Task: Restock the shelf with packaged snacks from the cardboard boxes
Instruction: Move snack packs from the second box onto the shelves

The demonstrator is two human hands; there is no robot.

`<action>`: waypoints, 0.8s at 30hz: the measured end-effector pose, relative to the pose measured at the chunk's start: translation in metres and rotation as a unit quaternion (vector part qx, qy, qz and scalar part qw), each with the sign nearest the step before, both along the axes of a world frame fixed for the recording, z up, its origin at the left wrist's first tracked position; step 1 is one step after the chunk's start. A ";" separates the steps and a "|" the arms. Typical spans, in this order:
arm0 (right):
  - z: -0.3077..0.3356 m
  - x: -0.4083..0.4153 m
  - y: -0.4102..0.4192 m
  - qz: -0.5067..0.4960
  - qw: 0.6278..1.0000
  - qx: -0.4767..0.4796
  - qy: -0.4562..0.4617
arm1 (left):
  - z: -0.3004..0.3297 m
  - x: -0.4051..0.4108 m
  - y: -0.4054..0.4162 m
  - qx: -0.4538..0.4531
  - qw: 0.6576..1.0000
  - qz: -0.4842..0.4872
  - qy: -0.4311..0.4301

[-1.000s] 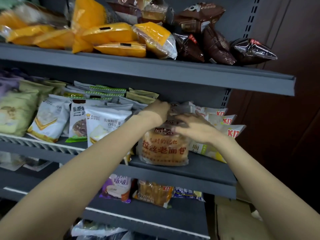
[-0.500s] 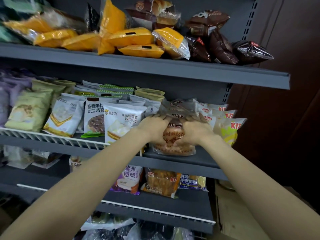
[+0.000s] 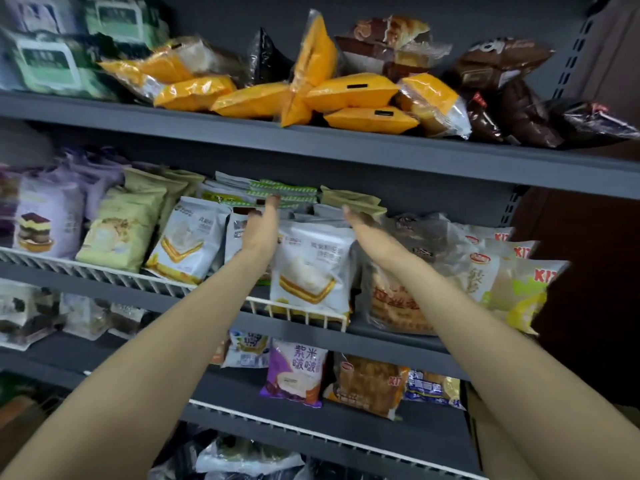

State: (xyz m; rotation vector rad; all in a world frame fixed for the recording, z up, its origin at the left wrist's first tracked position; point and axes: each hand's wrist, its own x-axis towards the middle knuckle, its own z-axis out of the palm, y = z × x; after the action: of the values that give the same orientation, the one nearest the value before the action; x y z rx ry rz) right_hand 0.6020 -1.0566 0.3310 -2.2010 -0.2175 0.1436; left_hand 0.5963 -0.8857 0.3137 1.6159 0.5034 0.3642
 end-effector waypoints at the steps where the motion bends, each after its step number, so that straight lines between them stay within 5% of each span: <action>1: 0.001 0.005 0.008 -0.022 1.000 0.015 0.008 | 0.003 0.003 0.003 -0.024 0.999 -0.024 0.013; 7: 0.004 0.021 0.031 -0.116 0.991 0.070 -0.005 | 0.012 0.019 0.015 -0.090 0.981 -0.170 0.029; 12: 0.006 0.011 0.019 0.000 1.000 0.031 -0.002 | -0.006 0.039 0.017 -0.063 0.963 -0.260 0.033; 16: 0.012 0.009 0.016 0.067 0.986 -0.150 0.040 | -0.002 0.035 0.019 -0.050 0.959 -0.277 0.015; 21: 0.012 0.010 0.028 0.028 0.984 -0.172 -0.027 | -0.002 0.037 0.010 0.008 0.974 -0.225 0.008; 24: 0.011 0.007 0.035 -0.064 0.896 -0.403 -0.174 | -0.002 0.040 -0.002 0.028 0.986 -0.162 -0.018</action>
State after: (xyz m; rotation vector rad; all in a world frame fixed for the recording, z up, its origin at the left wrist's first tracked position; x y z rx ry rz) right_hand 0.6095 -1.0221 0.3417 -3.0587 -0.2344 -0.2959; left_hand 0.6361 -0.8881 0.3113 1.7097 0.1978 0.1649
